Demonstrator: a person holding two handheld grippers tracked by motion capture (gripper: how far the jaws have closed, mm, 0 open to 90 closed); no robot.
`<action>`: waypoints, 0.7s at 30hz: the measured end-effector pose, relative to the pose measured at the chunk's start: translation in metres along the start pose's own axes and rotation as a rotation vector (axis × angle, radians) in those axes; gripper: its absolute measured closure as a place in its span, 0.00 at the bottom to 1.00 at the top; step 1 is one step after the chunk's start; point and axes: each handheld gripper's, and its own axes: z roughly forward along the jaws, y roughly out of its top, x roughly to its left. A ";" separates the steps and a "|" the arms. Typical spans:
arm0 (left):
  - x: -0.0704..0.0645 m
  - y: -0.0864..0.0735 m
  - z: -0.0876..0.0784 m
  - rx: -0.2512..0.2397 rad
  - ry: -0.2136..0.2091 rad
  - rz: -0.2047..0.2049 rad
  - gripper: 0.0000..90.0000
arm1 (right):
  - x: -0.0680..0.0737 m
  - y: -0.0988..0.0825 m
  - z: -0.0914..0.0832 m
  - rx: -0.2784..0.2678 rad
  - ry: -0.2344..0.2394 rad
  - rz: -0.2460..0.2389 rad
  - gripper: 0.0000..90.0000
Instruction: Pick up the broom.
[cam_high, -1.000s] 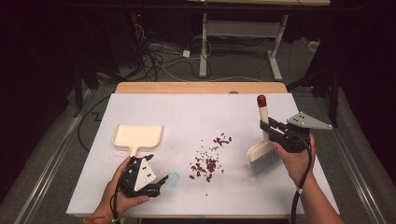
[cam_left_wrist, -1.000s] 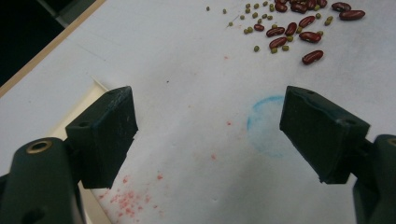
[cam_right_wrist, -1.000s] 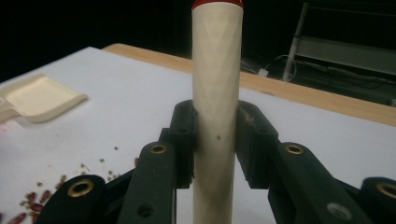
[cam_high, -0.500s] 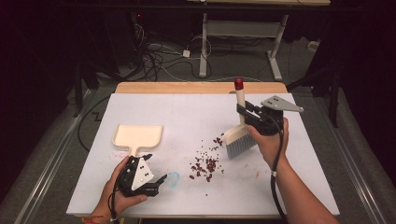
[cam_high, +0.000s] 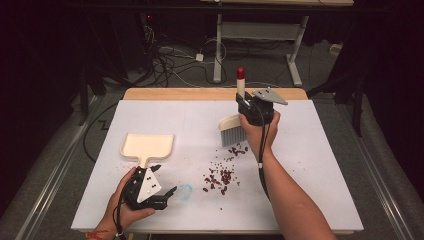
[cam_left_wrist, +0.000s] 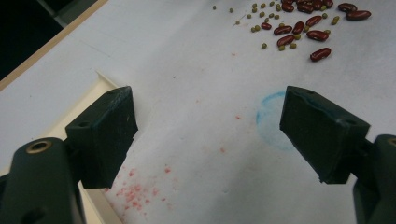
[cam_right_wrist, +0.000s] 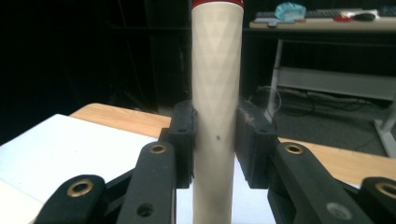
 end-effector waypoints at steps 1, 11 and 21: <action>0.000 0.000 0.000 -0.002 0.000 -0.003 0.20 | 0.000 0.000 0.000 0.000 0.000 0.000 0.79; -0.001 -0.002 -0.002 0.001 -0.008 0.006 0.20 | -0.008 -0.013 0.015 0.023 -0.053 0.030 0.79; 0.000 -0.003 -0.003 0.000 -0.010 0.005 0.20 | -0.006 -0.014 0.018 0.026 -0.049 0.008 0.79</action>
